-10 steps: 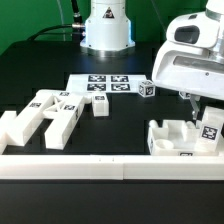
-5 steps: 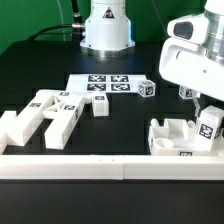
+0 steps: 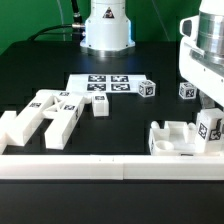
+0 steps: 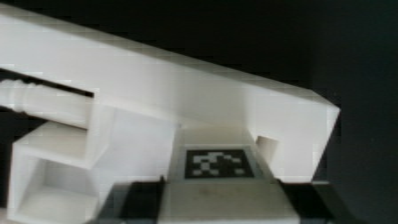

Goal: Assemble chair

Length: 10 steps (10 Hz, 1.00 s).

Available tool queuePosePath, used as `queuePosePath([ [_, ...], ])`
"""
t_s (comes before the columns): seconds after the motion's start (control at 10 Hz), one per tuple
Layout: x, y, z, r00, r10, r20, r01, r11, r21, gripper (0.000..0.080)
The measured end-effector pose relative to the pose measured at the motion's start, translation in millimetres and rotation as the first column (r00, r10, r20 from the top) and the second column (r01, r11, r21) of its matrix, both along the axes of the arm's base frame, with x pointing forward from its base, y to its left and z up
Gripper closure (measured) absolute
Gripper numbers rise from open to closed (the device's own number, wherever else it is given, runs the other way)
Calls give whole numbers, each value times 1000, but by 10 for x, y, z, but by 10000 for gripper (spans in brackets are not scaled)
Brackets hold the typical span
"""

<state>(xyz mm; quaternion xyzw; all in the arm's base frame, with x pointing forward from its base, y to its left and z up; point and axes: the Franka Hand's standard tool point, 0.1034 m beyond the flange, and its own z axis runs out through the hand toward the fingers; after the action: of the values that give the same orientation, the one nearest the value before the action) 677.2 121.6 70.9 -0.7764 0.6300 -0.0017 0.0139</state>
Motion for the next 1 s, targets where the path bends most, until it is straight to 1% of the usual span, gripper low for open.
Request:
queuePosePath([
  [0.1,-3,3,-6,1000,18,-1,-18,1000,0,509],
  [0.2,-6,8,-12,1000,26,-1,-26,1000,1,350],
  [0.3,-6,7,-13,998,70,-1,-70,998,0,222],
  [0.4,-1,1,-11,986,169,4,-169,986,-2,222],
  [0.5,30,-1,-12,969,244,28,-244,970,-7,165],
  [0.8,38,2,-25,898,439,40,-438,899,-19,151],
  [1.0,35,0,-27,811,584,37,-583,812,-30,151],
])
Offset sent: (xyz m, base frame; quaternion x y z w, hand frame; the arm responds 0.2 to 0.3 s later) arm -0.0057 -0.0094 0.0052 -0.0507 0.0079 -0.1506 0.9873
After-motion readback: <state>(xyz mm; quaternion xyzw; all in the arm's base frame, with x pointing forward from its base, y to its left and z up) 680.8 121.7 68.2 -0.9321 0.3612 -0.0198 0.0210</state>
